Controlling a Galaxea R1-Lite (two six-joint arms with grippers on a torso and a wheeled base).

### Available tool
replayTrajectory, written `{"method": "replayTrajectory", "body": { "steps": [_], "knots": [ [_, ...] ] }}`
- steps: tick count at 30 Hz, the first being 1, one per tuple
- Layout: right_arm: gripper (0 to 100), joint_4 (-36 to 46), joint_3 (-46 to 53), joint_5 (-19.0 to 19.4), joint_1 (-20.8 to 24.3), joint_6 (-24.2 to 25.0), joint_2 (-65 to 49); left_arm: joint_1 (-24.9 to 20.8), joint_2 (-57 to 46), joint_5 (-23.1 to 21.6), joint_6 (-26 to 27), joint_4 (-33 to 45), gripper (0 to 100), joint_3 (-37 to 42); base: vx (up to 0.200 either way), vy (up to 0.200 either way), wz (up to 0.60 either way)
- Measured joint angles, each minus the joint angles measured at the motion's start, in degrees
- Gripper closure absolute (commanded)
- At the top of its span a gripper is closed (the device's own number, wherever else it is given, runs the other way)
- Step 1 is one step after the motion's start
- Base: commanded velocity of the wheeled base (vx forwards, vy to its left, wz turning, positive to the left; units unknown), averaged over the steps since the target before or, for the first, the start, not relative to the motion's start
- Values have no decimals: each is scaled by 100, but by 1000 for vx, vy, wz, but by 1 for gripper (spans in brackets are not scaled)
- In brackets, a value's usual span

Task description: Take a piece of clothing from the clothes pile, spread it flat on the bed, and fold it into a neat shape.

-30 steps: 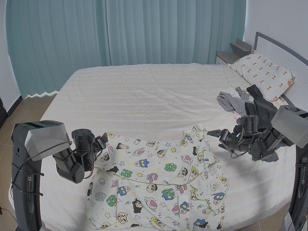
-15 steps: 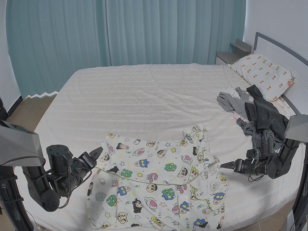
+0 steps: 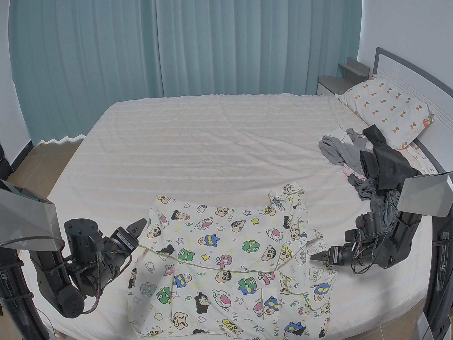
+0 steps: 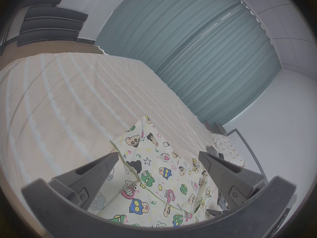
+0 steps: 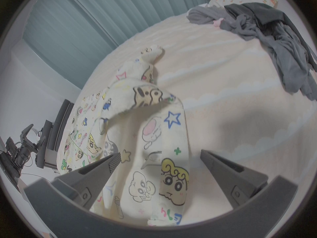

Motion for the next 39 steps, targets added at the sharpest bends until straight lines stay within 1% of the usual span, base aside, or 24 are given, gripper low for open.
{"method": "replayTrajectory", "body": {
  "steps": [3,4,15,23,26,33,39],
  "knots": [
    [0,118,-94,-46,63,-99,29,-5,27,4,0,-2,0,-9,0,0,0],
    [100,134,-121,-52,82,-118,35,-7,38,9,0,-2,0,-9,0,0,0],
    [100,123,-204,-22,84,-44,51,-11,82,23,0,-2,0,-9,0,0,0],
    [100,101,-143,-46,29,137,0,-79,85,135,2,-2,0,-9,0,0,0],
    [100,101,-72,-52,-122,152,-78,-135,90,151,11,-2,0,-7,0,0,0],
    [100,104,46,-55,-638,117,-282,-196,93,154,16,-2,0,9,0,0,0],
    [100,101,-24,-52,-1025,99,-338,-204,94,156,17,-2,0,17,0,0,0]
  ]
}}
